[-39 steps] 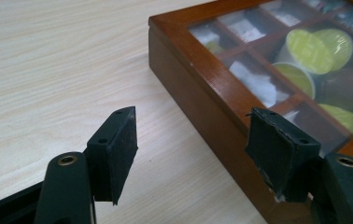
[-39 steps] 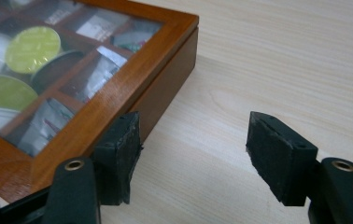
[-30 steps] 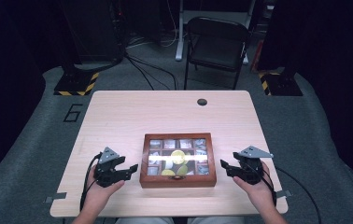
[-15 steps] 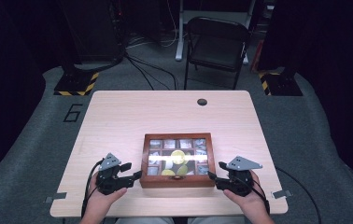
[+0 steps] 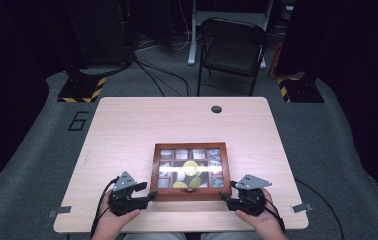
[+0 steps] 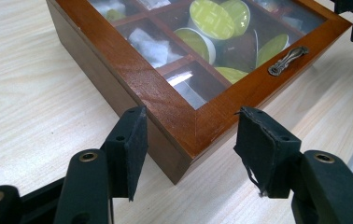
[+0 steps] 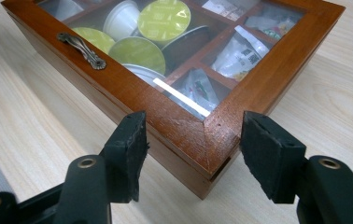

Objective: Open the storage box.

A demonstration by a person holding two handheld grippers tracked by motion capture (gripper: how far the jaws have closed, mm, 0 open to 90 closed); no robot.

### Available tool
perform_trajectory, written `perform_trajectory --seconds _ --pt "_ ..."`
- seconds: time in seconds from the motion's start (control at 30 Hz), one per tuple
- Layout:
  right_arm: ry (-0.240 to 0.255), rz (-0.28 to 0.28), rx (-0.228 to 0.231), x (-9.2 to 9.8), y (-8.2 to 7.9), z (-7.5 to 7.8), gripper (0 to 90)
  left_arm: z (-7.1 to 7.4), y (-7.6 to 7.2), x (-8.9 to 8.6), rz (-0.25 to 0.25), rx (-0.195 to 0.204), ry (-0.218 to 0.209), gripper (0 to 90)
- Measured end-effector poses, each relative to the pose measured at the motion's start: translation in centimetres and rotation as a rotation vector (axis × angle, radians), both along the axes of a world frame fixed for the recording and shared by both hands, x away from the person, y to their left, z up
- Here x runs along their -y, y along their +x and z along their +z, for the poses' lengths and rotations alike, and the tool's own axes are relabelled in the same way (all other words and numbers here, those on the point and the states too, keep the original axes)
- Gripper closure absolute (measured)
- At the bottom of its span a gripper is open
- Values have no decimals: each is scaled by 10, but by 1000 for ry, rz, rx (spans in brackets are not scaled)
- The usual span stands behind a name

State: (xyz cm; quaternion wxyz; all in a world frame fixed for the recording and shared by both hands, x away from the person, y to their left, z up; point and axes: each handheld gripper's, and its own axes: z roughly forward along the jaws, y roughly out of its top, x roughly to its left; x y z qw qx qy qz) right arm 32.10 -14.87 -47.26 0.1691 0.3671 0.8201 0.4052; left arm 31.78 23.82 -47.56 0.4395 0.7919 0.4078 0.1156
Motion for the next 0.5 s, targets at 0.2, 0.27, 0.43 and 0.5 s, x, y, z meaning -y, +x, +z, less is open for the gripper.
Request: perform_trajectory --seconds 0.2,0.27,0.43,0.5 --pt "9 -15 -23 3 3 -4 408 -4 0 3 -25 -15 22 440" --pt "9 -10 -21 4 3 -5 407 -4 0 3 -33 -13 29 442" --pt "-2 -12 -23 4 3 -8 402 -7 -1 6 -33 -6 45 441" --pt "-9 -11 -26 4 3 -8 393 -7 -1 6 -36 -12 47 439"
